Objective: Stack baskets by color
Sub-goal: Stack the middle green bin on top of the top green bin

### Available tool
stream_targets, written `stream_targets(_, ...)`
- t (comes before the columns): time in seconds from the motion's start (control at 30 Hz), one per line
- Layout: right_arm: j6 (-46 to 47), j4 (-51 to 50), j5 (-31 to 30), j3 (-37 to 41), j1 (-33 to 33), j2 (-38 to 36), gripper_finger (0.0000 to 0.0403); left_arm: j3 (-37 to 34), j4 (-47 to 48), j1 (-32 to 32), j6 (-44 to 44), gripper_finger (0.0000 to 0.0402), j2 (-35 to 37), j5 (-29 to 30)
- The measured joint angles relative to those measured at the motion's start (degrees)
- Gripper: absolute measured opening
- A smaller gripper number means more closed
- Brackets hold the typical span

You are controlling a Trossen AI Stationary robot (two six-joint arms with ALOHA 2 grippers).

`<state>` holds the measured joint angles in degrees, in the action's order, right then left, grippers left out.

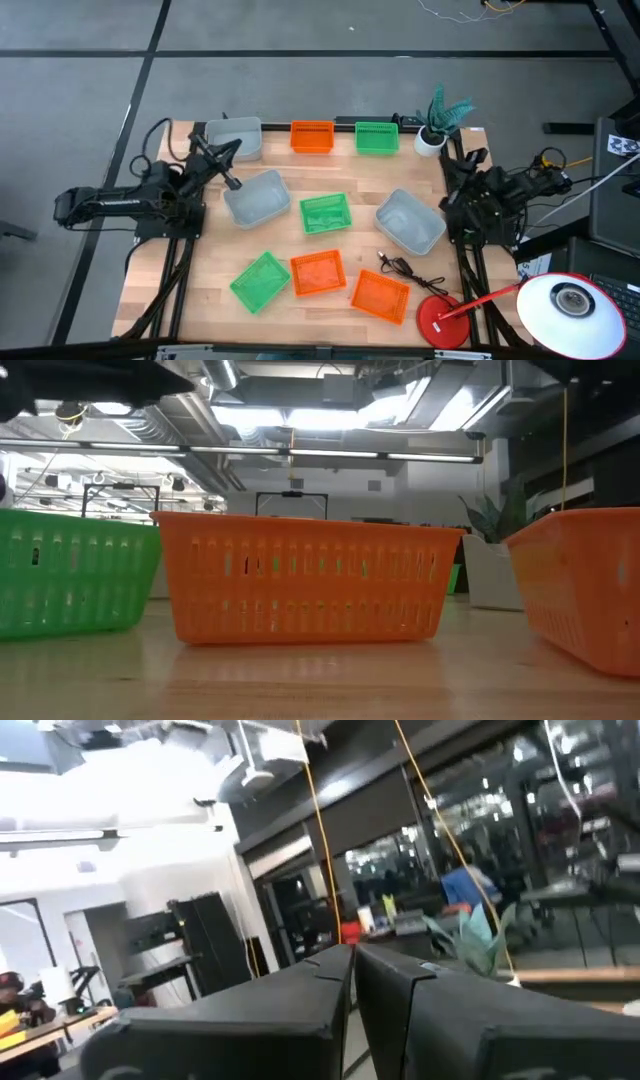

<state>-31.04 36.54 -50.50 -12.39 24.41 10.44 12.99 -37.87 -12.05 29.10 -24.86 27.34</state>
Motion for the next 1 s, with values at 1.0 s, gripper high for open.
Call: stream_targets(1.0, 35.0, -53.4, -1.6, -30.3, -7.0, 29.2, 0.0007, 40.1, 25.8, -7.9, -14.5, 0.0014, -56.1, -11.0)
